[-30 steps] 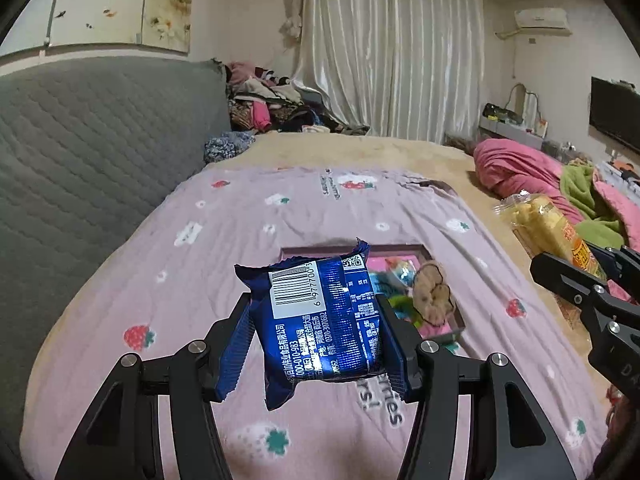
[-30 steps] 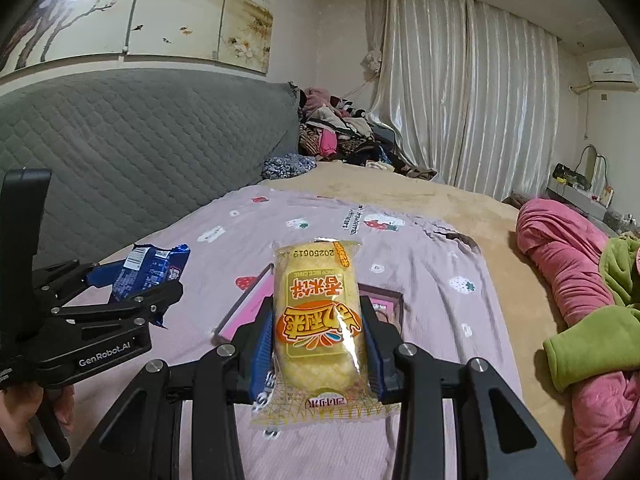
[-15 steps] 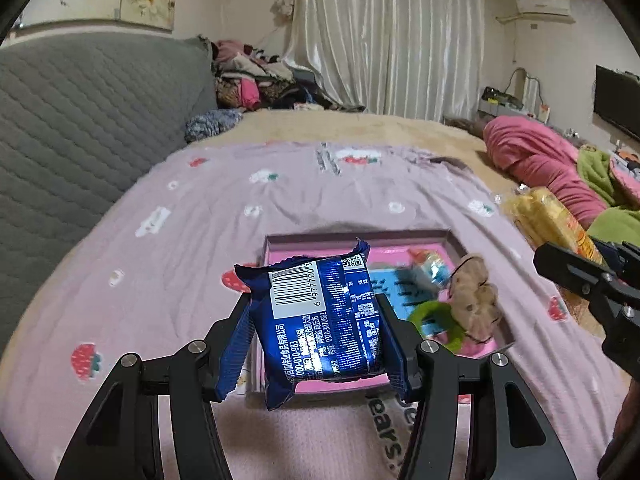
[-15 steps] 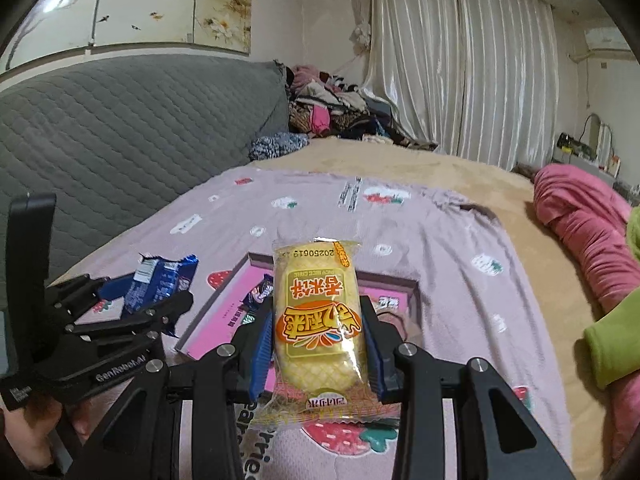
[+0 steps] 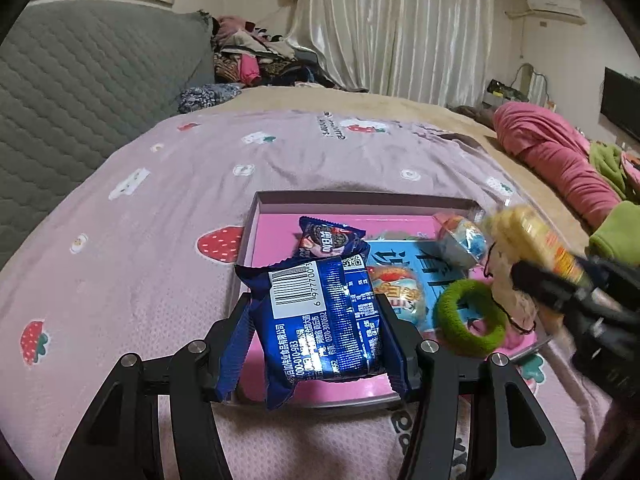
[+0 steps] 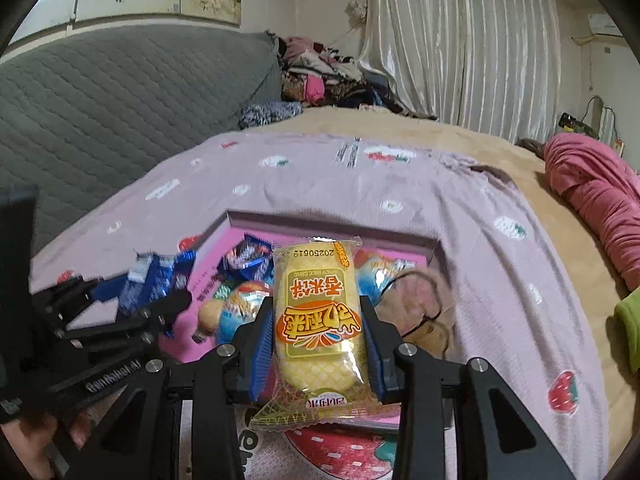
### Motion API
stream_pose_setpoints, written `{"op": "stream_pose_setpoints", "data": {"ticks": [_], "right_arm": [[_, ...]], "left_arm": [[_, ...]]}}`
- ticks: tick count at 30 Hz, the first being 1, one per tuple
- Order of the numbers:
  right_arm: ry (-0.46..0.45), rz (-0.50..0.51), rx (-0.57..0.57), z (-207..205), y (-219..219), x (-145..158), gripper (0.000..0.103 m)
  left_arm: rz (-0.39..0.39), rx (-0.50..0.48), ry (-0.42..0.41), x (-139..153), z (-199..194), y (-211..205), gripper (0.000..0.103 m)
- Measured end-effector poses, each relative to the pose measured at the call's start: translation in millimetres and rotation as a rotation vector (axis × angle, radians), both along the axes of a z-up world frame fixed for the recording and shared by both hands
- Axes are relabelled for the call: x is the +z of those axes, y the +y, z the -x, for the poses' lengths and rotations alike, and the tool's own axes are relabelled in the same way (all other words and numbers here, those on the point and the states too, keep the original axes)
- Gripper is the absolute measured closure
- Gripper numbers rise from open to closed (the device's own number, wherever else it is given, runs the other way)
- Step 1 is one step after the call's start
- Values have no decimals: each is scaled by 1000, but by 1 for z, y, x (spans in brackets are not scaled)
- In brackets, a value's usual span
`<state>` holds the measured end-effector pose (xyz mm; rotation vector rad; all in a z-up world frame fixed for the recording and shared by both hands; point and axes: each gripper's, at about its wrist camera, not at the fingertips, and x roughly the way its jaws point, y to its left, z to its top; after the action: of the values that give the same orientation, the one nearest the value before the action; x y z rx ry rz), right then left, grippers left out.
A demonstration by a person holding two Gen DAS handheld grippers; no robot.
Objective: Organize objects
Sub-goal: 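Lift both packets and carry them over the pink tray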
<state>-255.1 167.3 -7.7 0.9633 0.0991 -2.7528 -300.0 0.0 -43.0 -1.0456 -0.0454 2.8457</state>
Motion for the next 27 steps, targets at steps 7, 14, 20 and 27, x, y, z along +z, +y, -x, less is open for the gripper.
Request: {"op": "stream_pose_setpoints", "data": {"ticks": [7,14,20,27], "right_arm": [[-19,-1,-15,5,-1,-20,63],[-24,10,-29,9,4,-28,63],[-9,15,-36,12,6,-28,63],[-20,1,-22,18,0,-35,63]], "left_arm": [[-5,8,-14,-13,4,-10,43],[-1,10,-26,-21,9,-13,43],[7,6,-25,-24,13,-12,43],[17,-9,-29,-30,18,-6,43]]}}
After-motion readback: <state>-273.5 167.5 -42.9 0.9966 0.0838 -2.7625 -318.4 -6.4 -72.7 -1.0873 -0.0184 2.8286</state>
